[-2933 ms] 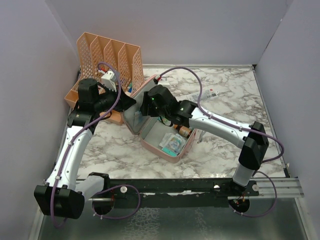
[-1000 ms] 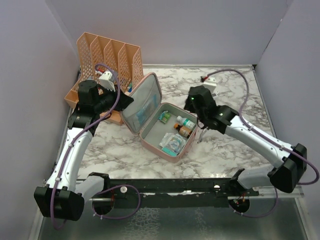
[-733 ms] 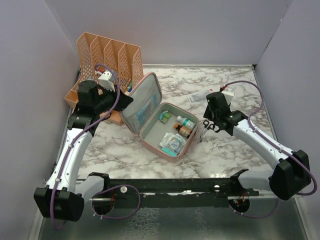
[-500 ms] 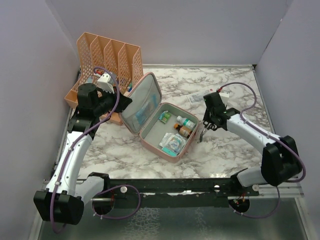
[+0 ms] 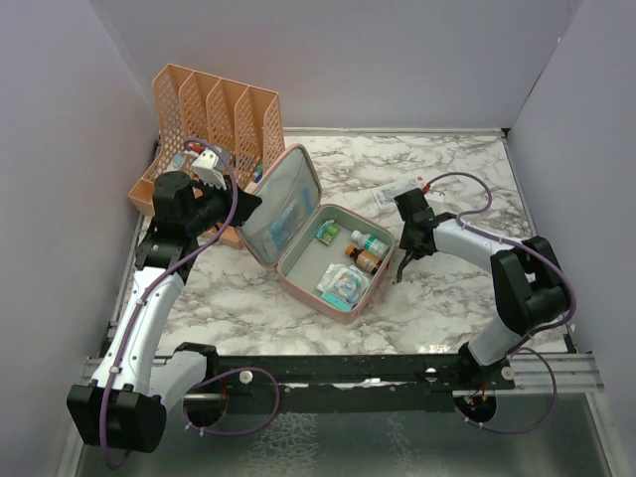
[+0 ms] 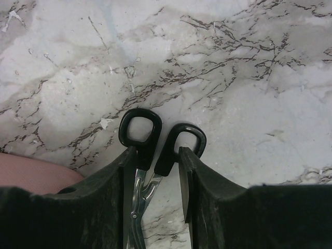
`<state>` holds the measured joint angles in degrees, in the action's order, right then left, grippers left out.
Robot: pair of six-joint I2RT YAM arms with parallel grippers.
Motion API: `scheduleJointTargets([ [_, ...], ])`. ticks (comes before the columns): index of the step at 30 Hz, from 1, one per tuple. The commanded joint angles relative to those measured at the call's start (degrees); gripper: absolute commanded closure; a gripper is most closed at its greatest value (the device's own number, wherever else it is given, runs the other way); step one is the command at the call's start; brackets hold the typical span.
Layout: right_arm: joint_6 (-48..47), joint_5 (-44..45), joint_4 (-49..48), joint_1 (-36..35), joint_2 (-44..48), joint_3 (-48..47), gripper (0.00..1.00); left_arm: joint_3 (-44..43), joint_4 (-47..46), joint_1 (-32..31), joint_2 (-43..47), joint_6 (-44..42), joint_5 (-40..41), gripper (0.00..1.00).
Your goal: Organize the medicine kit
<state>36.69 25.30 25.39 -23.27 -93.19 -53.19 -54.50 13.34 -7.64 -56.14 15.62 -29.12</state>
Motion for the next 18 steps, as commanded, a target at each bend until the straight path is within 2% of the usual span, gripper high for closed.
scheduleJointTargets([
  [1,0.91,-1.07,-2.34,0.7,-1.02,-1.18,0.6,1.3,-2.82,-0.23,0.82,-1.28,0.03,1.0],
  [8,-0.4,-3.3,-3.66,2.88,-2.57,-0.6,0.58,2.53,-3.38,-0.18,0.44,-1.35,0.6,1.0],
  [18,-1.08,-5.7,-4.85,3.93,-2.59,0.39,0.69,3.03,-3.41,-0.18,0.14,-1.32,0.76,1.0],
])
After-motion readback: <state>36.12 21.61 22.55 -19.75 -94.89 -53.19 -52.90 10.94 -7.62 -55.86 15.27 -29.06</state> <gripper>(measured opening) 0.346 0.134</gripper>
